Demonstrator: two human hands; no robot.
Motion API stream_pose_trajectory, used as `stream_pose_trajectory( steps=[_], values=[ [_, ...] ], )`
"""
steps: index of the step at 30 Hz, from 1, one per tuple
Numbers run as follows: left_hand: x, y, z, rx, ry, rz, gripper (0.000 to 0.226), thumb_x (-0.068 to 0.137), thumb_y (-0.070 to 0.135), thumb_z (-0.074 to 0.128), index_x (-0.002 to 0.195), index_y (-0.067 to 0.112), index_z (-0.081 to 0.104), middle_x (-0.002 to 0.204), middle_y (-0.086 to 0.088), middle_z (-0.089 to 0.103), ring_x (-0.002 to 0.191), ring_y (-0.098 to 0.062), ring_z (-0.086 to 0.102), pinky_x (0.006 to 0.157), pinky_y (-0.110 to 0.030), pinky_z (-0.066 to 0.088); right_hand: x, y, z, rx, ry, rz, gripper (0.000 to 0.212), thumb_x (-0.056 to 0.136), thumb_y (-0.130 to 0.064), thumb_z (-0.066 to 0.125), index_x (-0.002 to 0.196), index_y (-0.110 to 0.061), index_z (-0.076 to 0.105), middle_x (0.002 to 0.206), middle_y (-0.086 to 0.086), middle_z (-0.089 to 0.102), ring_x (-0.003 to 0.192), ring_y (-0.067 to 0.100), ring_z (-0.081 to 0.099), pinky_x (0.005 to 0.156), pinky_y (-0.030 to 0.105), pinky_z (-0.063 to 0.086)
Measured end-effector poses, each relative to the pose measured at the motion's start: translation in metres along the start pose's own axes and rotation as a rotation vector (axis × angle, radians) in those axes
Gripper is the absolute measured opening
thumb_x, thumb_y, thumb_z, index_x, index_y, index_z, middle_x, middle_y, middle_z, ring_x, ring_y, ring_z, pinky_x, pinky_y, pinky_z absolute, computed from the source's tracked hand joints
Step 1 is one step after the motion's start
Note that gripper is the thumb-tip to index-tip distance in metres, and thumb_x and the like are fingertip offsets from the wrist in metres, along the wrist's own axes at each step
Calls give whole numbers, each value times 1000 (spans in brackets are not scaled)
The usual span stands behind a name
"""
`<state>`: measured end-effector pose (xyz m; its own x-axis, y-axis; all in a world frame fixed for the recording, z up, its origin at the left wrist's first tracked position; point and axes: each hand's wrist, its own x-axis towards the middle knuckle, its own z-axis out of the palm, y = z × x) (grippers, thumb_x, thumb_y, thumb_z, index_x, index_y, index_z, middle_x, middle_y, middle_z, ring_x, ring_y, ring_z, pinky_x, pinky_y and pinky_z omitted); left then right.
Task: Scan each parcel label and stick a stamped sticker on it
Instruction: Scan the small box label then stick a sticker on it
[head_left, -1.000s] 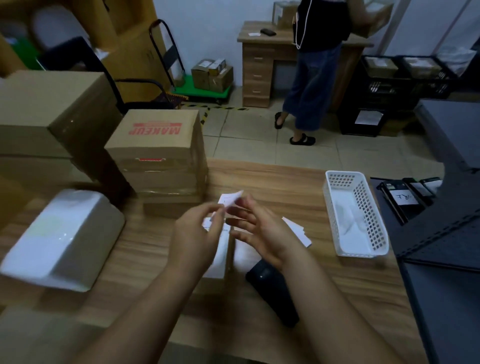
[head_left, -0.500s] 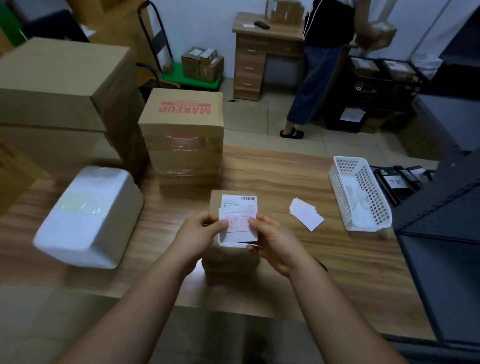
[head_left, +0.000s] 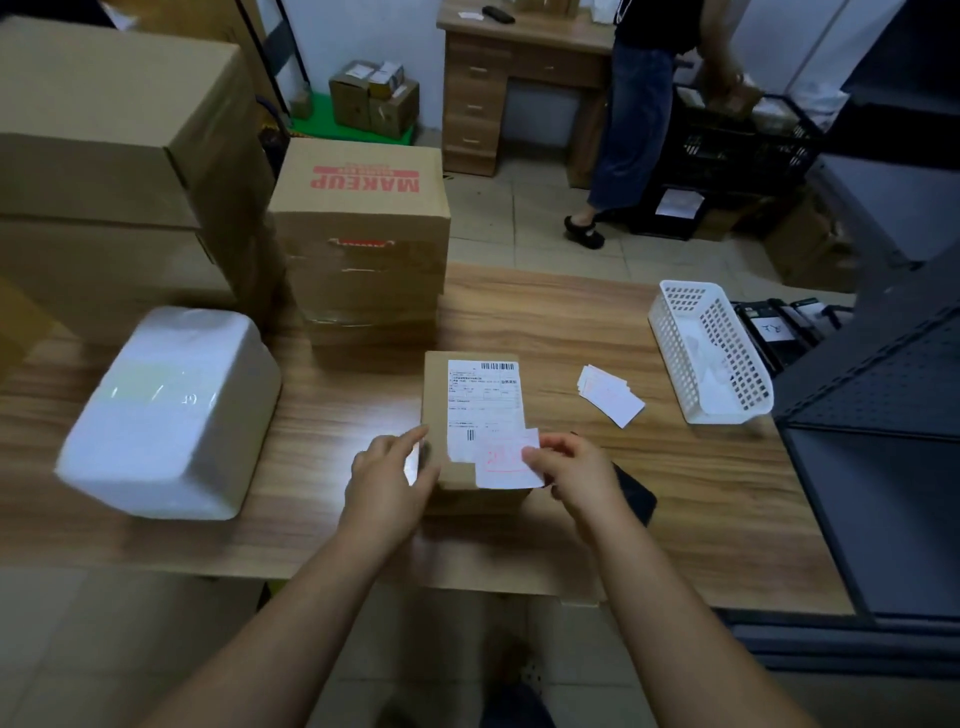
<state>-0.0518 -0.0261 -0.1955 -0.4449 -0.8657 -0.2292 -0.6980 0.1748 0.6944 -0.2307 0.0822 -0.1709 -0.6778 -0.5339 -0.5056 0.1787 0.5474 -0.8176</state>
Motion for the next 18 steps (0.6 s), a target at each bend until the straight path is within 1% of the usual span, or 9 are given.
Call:
stream_pose_trajectory(
  steps=[1, 3, 5, 7, 8, 10, 13, 16, 18],
  values=[
    [0, -5, 2, 106, -19, 40, 45, 95, 35, 58, 139, 34, 50, 128, 3, 51, 121, -23, 41, 98, -34, 36, -1, 2, 4, -27, -23, 6, 24, 89, -12, 70, 112, -9, 65, 101, 5, 73, 74, 10, 65, 49, 11, 43],
    [1, -13, 5, 212, -56, 69, 43, 97, 38, 54, 140, 36, 49, 134, 3, 49, 123, -22, 39, 100, -34, 36, -1, 4, 13, -20, -29, 17, 24, 89, -11, 71, 112, -10, 64, 102, 5, 73, 83, 13, 70, 53, 14, 49],
    [2, -18, 7, 230, -64, 81, 43, 98, 39, 52, 141, 37, 47, 134, 4, 51, 123, -21, 40, 100, -34, 36, -1, 5, 21, -36, -15, 16, 23, 88, -12, 72, 109, -12, 64, 103, 6, 73, 87, 18, 72, 68, 28, 60],
    [4, -19, 7, 205, -66, 85, 44, 98, 39, 52, 141, 37, 47, 133, 5, 53, 124, -21, 41, 101, -34, 37, 3, 8, 27, -77, 3, 20, 21, 87, -14, 73, 105, -15, 64, 103, 6, 73, 89, 20, 72, 82, 43, 60],
    [4, -20, 7, 199, -66, 86, 44, 98, 40, 52, 141, 37, 47, 133, 6, 54, 124, -21, 42, 101, -34, 37, 5, 8, 29, -98, 17, 20, 20, 87, -15, 73, 104, -16, 63, 103, 5, 73, 89, 19, 72, 83, 45, 59],
    [4, -20, 7, 214, -67, 88, 44, 97, 41, 52, 141, 38, 47, 133, 8, 54, 125, -20, 42, 100, -35, 37, 6, 8, 35, -198, 66, -3, 17, 88, -18, 70, 102, -19, 61, 102, 2, 71, 87, 17, 69, 82, 41, 59],
    [4, -20, 8, 226, -61, 91, 44, 97, 42, 51, 141, 38, 48, 133, 8, 55, 124, -20, 43, 98, -36, 39, 2, 6, 44, -490, 137, -107, 15, 90, -26, 63, 104, -20, 61, 103, 0, 70, 88, 20, 66, 75, 36, 56],
    [4, -21, 7, 262, -60, 93, 44, 97, 44, 50, 141, 40, 46, 131, 8, 56, 123, -20, 44, 96, -36, 41, -1, 1, 44, -789, 171, -189, 32, 90, -42, 58, 114, -21, 56, 106, 1, 68, 92, 25, 65, 72, 35, 54],
    [5, -22, 6, 273, -64, 87, 44, 97, 46, 49, 141, 41, 45, 130, 8, 56, 122, -20, 45, 95, -36, 41, 4, 1, 29, -902, 185, -119, 48, 90, -56, 54, 119, -19, 54, 108, 4, 67, 94, 26, 64, 66, 34, 51]
  ],
)
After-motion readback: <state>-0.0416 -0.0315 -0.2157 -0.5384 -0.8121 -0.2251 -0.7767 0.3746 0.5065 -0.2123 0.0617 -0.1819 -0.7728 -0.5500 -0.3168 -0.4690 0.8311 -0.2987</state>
